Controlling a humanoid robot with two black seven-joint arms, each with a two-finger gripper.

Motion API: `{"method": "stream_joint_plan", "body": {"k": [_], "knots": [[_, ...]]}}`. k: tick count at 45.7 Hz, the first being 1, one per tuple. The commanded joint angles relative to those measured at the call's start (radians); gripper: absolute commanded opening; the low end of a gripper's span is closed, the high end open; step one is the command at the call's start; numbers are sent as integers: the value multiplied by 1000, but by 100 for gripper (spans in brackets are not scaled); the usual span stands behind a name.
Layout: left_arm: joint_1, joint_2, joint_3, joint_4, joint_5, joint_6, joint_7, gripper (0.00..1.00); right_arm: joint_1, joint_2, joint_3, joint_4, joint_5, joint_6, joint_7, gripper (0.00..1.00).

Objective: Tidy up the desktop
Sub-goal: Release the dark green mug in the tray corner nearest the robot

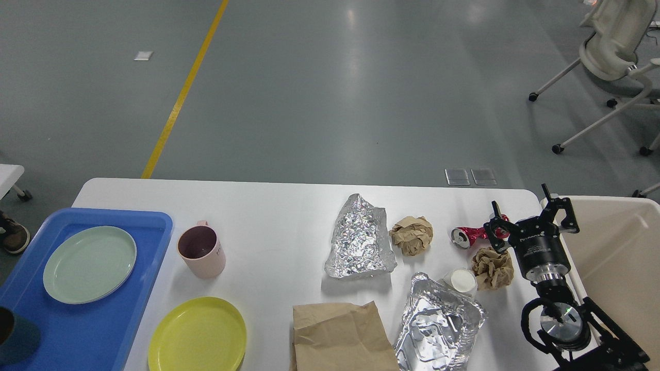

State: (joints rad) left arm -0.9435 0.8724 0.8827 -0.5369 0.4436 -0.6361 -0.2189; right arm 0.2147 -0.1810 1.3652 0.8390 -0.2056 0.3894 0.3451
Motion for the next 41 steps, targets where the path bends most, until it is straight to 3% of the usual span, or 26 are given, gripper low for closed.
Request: {"method": "stream_joint_plan", "body": {"k": [1,21,23,28,32,36,41], "knots": [[-6,8,2,2,1,-7,18,0,0,0,0,0,0,0,0,100],[-12,10,-1,2,0,-5,9,2,0,0,0,0,0,0,0,100],[-14,13,-2,0,-3,-5,3,12,0,0,0,0,0,0,0,100],[-21,13,-7,0,-28,-1,3,59,0,0,0,0,0,0,0,100],[-21,14,-5,0,-46,1,6,81,0,0,0,0,0,0,0,100],[-21,16,-1,0,-51,-11,6,93,0,0,0,0,0,0,0,100],[-23,22,2,-3,-51,-17,10,95,0,0,0,0,0,0,0,100]]}}
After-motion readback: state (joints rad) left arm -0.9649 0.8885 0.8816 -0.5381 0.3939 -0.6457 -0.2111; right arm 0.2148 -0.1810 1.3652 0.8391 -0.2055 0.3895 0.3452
